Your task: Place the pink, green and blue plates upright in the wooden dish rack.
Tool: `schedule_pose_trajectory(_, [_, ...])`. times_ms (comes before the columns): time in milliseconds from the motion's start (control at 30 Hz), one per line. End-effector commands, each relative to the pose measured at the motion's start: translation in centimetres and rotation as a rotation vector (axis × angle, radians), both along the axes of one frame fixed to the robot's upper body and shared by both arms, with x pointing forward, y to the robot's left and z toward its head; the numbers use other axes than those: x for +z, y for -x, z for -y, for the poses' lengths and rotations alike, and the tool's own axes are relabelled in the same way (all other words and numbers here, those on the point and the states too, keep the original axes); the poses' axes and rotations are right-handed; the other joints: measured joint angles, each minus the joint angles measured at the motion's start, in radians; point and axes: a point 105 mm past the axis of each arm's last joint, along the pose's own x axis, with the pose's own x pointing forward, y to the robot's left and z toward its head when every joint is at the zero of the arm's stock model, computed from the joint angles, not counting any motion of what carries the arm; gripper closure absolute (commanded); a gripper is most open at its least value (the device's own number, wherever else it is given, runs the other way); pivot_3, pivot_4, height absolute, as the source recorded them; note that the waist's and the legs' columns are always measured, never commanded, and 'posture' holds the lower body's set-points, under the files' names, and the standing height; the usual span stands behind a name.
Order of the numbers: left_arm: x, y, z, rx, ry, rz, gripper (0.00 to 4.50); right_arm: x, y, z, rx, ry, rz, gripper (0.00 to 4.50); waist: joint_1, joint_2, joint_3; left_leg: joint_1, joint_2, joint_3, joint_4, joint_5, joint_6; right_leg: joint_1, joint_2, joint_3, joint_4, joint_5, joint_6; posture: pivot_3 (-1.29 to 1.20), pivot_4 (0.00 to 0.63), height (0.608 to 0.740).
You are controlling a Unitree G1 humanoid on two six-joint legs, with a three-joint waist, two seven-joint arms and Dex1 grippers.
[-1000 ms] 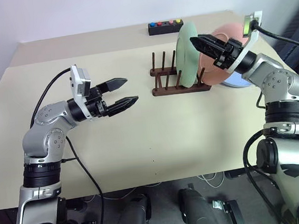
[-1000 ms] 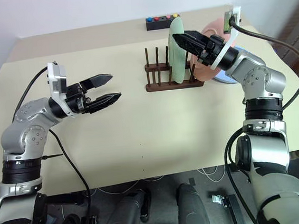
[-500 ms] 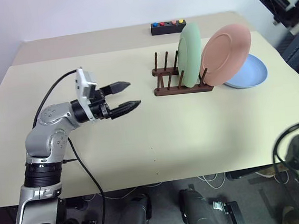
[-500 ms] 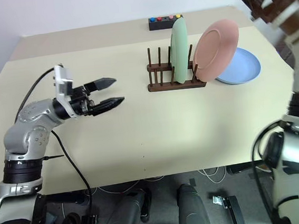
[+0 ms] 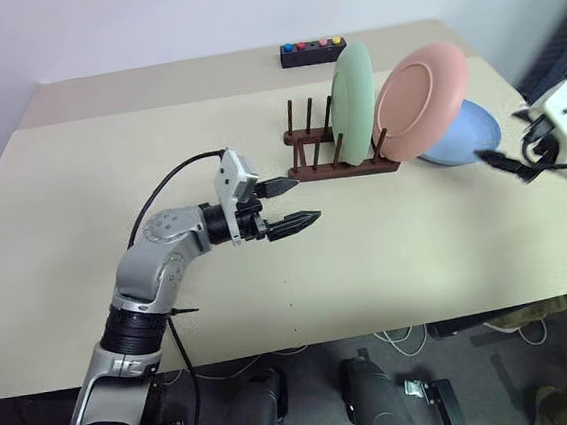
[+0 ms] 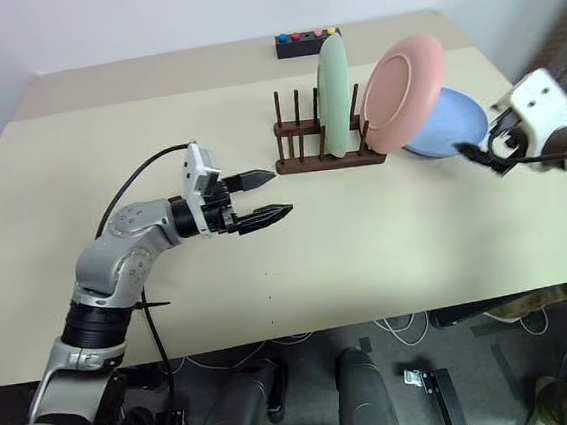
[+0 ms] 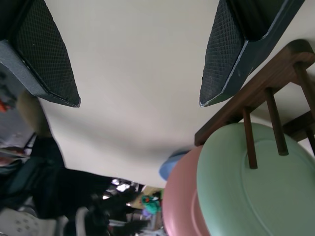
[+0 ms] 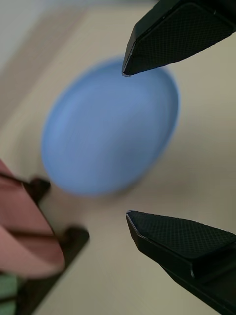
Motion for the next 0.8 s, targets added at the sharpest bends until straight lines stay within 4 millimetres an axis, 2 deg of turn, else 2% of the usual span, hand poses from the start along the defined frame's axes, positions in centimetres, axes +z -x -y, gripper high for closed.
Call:
schedule_pose_trajectory(33, [1.3,0.7,1.2,-0.001,0.018,0.059,0.51,0.5,-0.1,0.1,0.020,0.013,0.007,0.03,0.002,0.000,0.000,0.000,0.000,0.000,0.000,0.000,0.000,0.000,0.000,0.000,0.000,0.000,0.000,0.00,0.150,0.740])
schedule_pose_trajectory(133, [1.4,1.6,2.3,-0.011,0.031,0.069,0.51,-0.1,-1.4,-0.2,-0.002,-0.125,0.013,0.03,-0.001,0.000,0.000,0.000,0.000,0.000,0.000,0.000,-0.001,0.001,0.000,0.000,-0.001,0.000,0.000,0.00,0.150,0.740])
schedule_pose_trajectory(400, [1.5,1.2,1.8,0.040,0.028,0.077,0.51,-2.3,-2.9,-1.4,0.014,-0.174,-0.014,0.03,0.001,0.000,0.000,0.000,0.000,0.000,0.000,0.002,-0.003,0.001,0.000,0.000,0.000,0.000,0.000,0.00,0.150,0.740])
schedule_pose_trajectory(567, [1.2,1.3,3.1,0.035,0.040,0.022,0.51,-3.1,-3.8,-1.7,-0.004,-0.194,-0.027,0.03,0.001,0.000,0.000,0.000,0.000,0.000,0.000,0.003,-0.004,0.001,0.000,0.000,0.000,0.000,0.000,0.00,0.150,0.740])
schedule_pose_trajectory(667, [1.2,1.5,3.2,0.013,0.027,0.016,0.51,-3.6,-4.0,-1.7,-0.013,-0.193,-0.041,0.79,0.001,0.000,0.000,0.000,0.000,0.000,0.000,0.003,-0.005,0.001,0.000,0.000,0.000,0.000,0.000,0.00,0.150,0.740])
schedule_pose_trajectory(800, [0.7,2.2,3.1,-0.047,-0.005,-0.026,0.51,-4.4,-4.2,-1.2,-0.046,-0.173,-0.062,2.70,0.000,0.000,0.000,0.000,0.000,0.000,0.000,0.003,-0.005,0.001,0.000,0.000,0.000,0.000,0.000,0.00,0.150,0.740])
